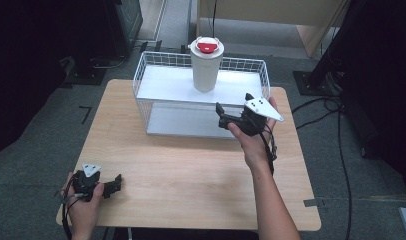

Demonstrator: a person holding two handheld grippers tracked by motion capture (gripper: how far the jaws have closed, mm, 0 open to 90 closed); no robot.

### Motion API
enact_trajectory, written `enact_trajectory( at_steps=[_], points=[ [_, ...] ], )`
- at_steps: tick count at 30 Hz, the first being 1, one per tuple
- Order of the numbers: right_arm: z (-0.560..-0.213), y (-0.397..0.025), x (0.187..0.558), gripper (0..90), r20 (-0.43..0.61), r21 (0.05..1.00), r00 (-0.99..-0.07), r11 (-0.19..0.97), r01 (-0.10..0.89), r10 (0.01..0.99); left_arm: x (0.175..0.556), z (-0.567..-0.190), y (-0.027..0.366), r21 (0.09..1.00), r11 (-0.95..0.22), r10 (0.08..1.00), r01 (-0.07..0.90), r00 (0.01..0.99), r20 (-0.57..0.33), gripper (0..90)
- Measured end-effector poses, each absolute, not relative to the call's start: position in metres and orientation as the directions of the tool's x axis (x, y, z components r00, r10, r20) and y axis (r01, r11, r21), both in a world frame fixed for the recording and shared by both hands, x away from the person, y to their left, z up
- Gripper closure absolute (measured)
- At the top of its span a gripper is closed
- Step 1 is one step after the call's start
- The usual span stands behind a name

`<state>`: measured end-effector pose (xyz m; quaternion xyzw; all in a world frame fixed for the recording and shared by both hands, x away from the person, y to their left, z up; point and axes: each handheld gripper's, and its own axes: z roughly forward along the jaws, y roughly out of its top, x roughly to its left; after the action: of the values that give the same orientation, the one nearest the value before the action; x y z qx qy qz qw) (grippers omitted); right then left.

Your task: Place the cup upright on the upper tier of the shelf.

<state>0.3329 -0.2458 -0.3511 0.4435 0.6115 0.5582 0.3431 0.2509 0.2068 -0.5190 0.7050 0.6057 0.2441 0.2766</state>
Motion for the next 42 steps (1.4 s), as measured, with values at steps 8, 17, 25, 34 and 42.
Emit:
enact_trajectory(
  at_steps=[8,17,25,34,42],
  points=[
    [-0.36,-0.258,0.317,0.0,0.074,0.987,-0.354,-0.018,0.157,0.932,0.251,-0.519,0.207,0.686,-0.113,0.989,0.719,0.147,0.009,0.0],
    [-0.369,-0.269,0.302,0.0,0.069,0.987,-0.337,-0.015,0.159,0.939,0.251,-0.519,0.207,0.684,-0.114,0.989,0.72,0.148,0.009,0.0],
    [-0.379,-0.279,0.289,0.0,0.073,0.985,-0.316,-0.019,0.172,0.946,0.251,-0.519,0.207,0.685,-0.113,0.989,0.72,0.148,0.009,0.0],
    [-0.391,-0.293,0.277,0.0,0.08,0.981,-0.288,-0.025,0.19,0.954,0.251,-0.519,0.207,0.686,-0.112,0.989,0.719,0.146,0.007,0.0],
    [-0.406,-0.306,0.267,0.0,0.083,0.977,-0.257,-0.027,0.214,0.963,0.251,-0.519,0.207,0.684,-0.114,0.989,0.72,0.148,0.009,0.0]
  ],
)
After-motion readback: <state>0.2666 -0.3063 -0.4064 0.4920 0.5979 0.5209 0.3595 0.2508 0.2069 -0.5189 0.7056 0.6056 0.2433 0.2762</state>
